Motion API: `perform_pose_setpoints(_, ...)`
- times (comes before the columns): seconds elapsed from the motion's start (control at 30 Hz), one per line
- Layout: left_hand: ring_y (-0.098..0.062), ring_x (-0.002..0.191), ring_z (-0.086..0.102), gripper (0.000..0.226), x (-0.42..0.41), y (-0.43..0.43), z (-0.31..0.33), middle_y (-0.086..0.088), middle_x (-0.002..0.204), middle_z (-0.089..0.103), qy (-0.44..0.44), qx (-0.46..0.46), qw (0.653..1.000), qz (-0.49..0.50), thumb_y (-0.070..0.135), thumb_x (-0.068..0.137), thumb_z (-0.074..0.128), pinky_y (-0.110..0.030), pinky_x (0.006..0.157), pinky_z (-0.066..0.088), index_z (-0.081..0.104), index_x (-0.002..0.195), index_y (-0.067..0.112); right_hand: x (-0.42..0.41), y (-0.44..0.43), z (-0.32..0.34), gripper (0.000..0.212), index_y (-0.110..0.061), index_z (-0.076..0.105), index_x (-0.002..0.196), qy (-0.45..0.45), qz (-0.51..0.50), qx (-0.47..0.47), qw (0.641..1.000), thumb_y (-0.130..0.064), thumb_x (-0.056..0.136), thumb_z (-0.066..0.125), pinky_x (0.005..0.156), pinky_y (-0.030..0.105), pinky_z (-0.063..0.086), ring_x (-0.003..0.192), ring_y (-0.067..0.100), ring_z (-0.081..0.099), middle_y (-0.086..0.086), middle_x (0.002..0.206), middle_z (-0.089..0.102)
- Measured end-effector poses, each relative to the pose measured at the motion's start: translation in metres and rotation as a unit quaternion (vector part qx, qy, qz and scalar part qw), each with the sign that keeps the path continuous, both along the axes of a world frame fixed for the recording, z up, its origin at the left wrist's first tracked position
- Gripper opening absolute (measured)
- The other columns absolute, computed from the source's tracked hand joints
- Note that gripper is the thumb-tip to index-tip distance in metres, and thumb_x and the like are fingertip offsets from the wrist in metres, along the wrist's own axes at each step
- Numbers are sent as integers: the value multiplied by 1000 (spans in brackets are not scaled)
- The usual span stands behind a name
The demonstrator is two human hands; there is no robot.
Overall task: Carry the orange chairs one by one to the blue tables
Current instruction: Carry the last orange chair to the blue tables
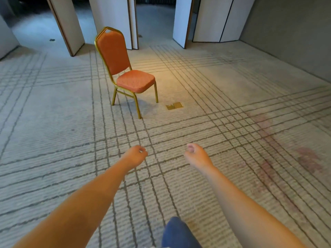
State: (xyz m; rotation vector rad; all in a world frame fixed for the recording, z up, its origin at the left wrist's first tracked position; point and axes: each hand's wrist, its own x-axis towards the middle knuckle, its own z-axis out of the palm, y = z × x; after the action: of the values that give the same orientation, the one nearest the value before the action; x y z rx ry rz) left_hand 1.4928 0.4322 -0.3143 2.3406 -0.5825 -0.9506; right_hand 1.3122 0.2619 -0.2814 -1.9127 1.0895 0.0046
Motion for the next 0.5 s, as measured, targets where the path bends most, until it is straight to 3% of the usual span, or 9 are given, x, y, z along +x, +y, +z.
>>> perform_pose_setpoints(0.1, -18, 85, 56, 43, 49, -49, -5, -7, 114, 57, 11, -9, 1000, 0, 34, 99, 48, -26, 74, 46, 48, 136, 10, 55, -52, -10, 47, -15, 45, 141, -1, 16, 1, 1000, -30, 97, 52, 97, 34, 48, 118, 21, 55, 5, 143, 48)
perform_pose_setpoints(0.17, -12, 74, 53, 43, 86, -85, -8, -2, 100, 56, 4, -9, 1000, 11, 34, 100, 48, -25, 66, 44, 48, 135, 10, 95, -91, -16, 47, -16, 46, 141, 5, 24, -5, 1000, -31, 97, 53, 101, 34, 45, 125, 22, 51, 6, 143, 48)
perform_pose_setpoints(0.23, -12, 74, 54, 42, 127, -126, -12, 3, 91, 55, -8, -3, 1000, 26, 37, 99, 48, -27, 69, 45, 50, 134, 13, 140, -137, -20, 49, -18, 44, 143, 12, 22, 2, 1000, -32, 97, 53, 103, 35, 44, 128, 21, 49, 4, 144, 47)
perform_pose_setpoints(0.37, -20, 86, 58, 42, 194, -208, -11, -5, 103, 61, -9, 9, 999, 34, 39, 99, 46, -36, 77, 48, 50, 133, 14, 215, -229, -15, 48, -19, 44, 142, 2, 35, -6, 999, -32, 97, 53, 105, 39, 44, 128, 21, 49, 4, 145, 47)
perform_pose_setpoints(0.5, -17, 83, 57, 41, 254, -283, -8, -4, 114, 57, -11, 7, 999, 52, 39, 99, 46, -30, 75, 47, 49, 132, 16, 290, -313, -10, 47, -20, 45, 141, 0, 61, -25, 998, -32, 97, 53, 102, 36, 44, 128, 20, 49, 3, 144, 47)
